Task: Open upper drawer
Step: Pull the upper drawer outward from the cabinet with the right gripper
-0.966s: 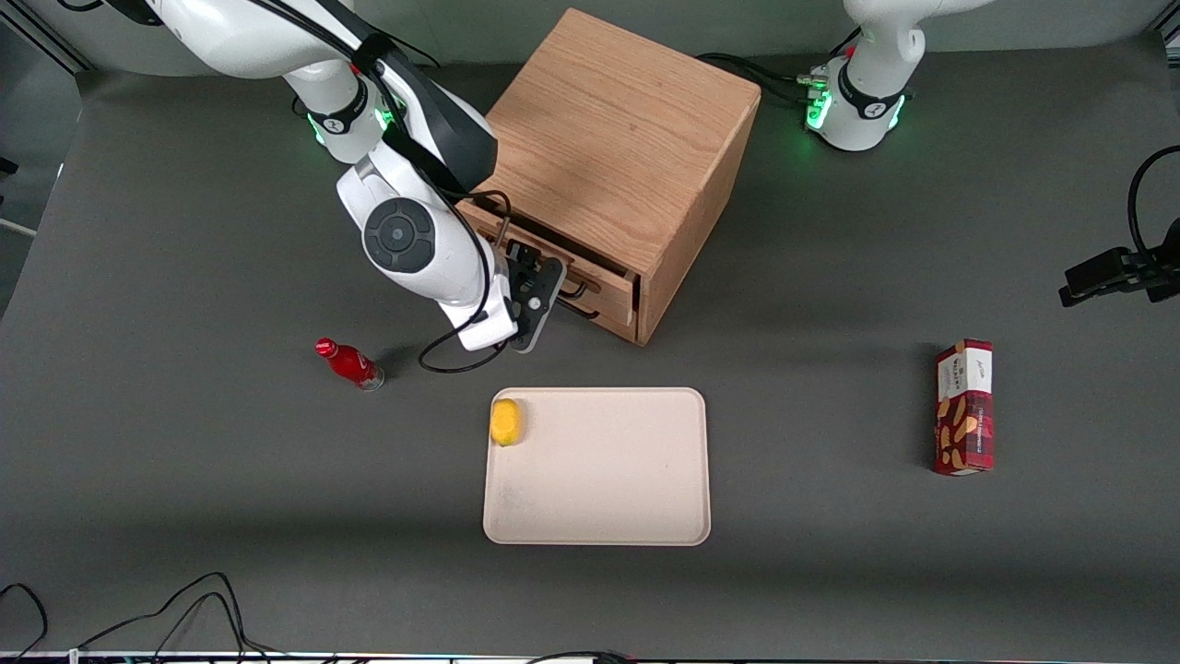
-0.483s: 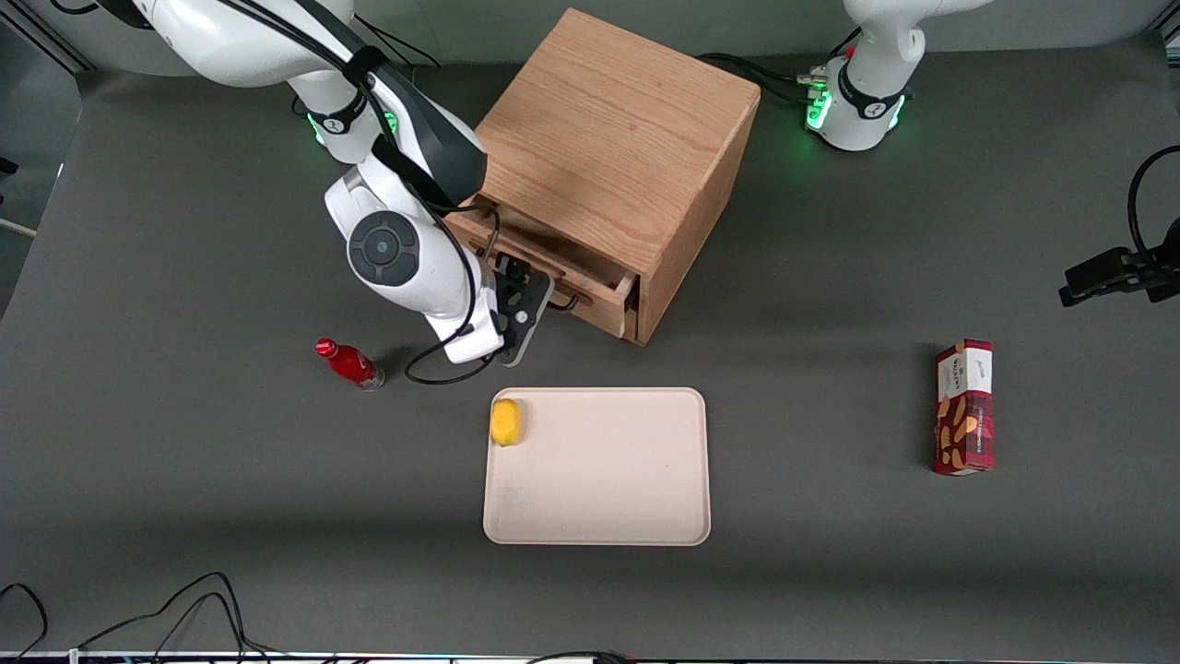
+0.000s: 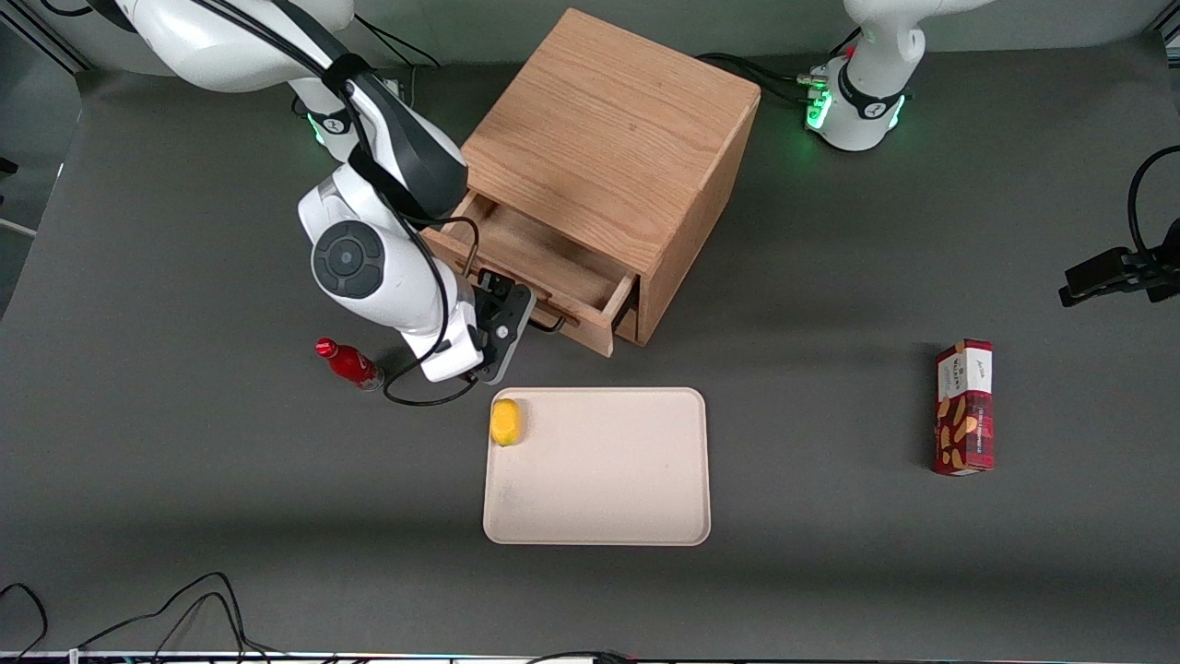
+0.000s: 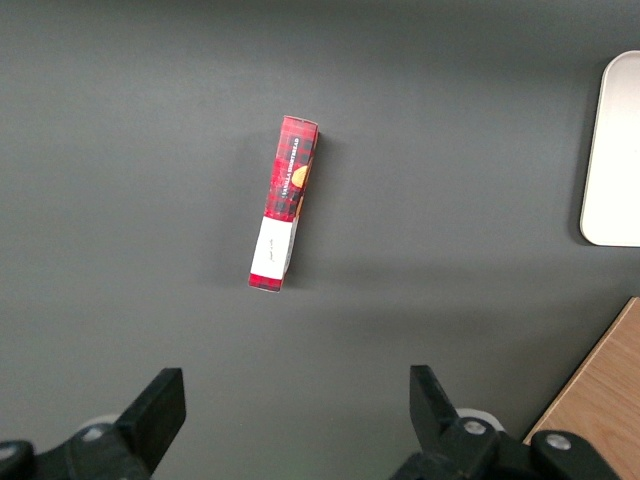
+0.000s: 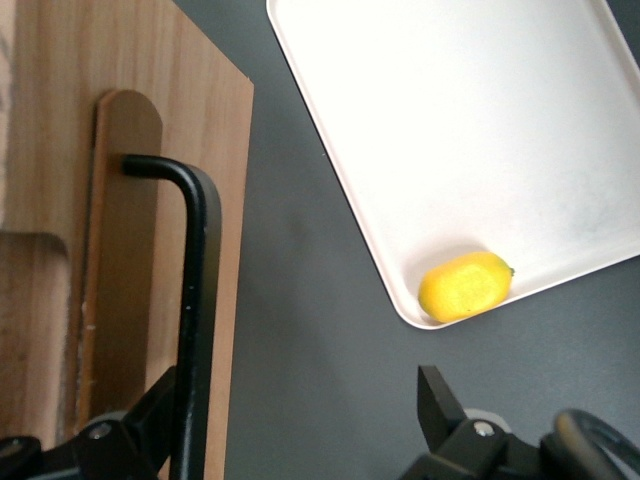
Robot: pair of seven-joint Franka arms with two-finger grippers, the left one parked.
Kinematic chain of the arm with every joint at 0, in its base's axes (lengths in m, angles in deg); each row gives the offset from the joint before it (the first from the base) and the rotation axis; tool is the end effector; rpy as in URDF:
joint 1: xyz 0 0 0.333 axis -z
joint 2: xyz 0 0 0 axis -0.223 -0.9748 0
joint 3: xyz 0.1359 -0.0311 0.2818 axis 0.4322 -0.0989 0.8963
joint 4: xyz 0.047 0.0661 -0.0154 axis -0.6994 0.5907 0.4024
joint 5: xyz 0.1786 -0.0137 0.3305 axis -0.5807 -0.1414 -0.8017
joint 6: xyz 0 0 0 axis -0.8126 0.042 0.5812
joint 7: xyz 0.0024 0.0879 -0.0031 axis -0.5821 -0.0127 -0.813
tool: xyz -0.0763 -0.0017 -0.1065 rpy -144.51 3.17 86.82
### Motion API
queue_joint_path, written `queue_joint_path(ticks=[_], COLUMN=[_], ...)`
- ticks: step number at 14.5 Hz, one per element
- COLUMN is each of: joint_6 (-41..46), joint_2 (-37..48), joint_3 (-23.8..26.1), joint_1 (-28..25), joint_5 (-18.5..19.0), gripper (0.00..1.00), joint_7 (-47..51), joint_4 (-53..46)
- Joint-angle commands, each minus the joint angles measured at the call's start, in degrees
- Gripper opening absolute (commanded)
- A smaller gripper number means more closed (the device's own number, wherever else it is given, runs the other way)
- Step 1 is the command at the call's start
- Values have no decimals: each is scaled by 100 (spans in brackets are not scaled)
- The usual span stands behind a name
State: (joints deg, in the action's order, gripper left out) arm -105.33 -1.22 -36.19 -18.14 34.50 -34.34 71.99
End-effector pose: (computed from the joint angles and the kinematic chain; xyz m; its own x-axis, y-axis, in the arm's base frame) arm 0.5696 0.3346 0.3795 0.4459 0.8890 0.1046 0.8859 -0.4216 -0.1934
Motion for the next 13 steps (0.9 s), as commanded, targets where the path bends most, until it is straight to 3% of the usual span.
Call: queue_joint_path(ticks=[1, 13], joint_6=[32, 50], joint_2=[-181, -726], joint_3=[-33, -234], joint_1=[68, 218], joint_5=[138, 252], gripper=[100, 100], joint_7=[-152, -293], joint_4=[-255, -773])
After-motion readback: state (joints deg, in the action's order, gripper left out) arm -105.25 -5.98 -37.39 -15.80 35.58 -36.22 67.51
